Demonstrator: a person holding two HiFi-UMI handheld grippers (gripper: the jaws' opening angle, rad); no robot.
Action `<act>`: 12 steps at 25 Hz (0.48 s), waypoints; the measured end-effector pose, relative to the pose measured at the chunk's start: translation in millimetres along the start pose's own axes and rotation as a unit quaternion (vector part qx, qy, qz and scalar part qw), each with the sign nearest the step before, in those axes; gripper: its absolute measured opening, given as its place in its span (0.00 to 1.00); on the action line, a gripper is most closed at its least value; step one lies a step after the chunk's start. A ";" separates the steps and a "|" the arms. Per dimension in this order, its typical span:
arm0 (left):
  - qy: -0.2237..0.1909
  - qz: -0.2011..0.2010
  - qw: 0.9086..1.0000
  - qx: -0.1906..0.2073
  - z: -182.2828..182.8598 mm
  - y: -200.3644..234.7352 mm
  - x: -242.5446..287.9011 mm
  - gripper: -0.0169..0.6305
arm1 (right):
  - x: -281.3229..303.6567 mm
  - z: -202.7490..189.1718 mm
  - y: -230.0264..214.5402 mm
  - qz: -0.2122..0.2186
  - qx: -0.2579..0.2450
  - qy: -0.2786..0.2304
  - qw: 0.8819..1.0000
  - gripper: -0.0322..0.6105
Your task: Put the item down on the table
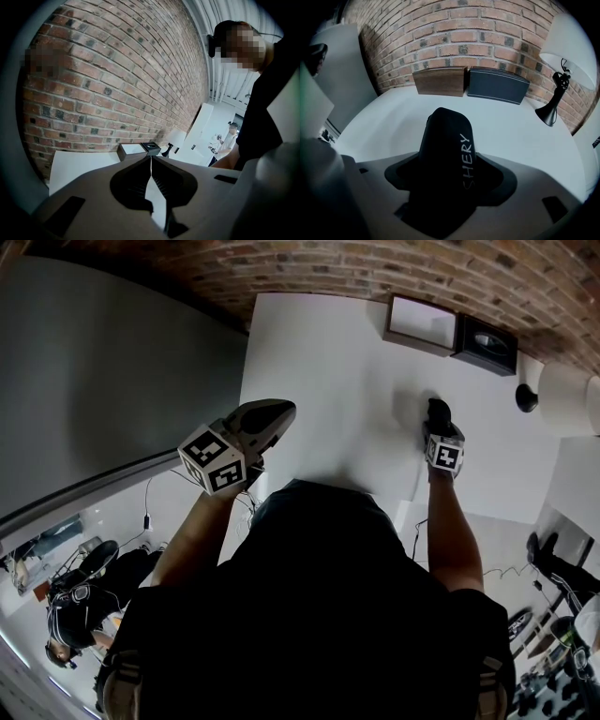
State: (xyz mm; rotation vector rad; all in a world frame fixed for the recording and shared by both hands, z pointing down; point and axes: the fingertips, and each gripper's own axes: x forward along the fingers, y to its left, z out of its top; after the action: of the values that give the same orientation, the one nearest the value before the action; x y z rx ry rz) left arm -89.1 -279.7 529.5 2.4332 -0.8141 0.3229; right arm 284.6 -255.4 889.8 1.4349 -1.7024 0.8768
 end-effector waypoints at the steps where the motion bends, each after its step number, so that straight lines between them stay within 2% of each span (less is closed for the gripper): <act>1: 0.000 0.000 1.000 0.000 0.1 0.7 0.6 0.06 | 0.8 -0.3 -0.2 0.000 -0.001 0.001 1.000 0.60; 12: -0.001 -0.008 1.000 0.004 1.5 -2.7 6.1 0.06 | -1.2 4.3 1.1 0.005 -0.007 -0.002 1.000 0.61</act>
State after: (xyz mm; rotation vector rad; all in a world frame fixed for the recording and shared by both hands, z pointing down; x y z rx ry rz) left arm -82.5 -281.7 529.4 2.4468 -0.7944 0.3184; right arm 283.3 -258.4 886.5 1.4210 -1.7155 0.8659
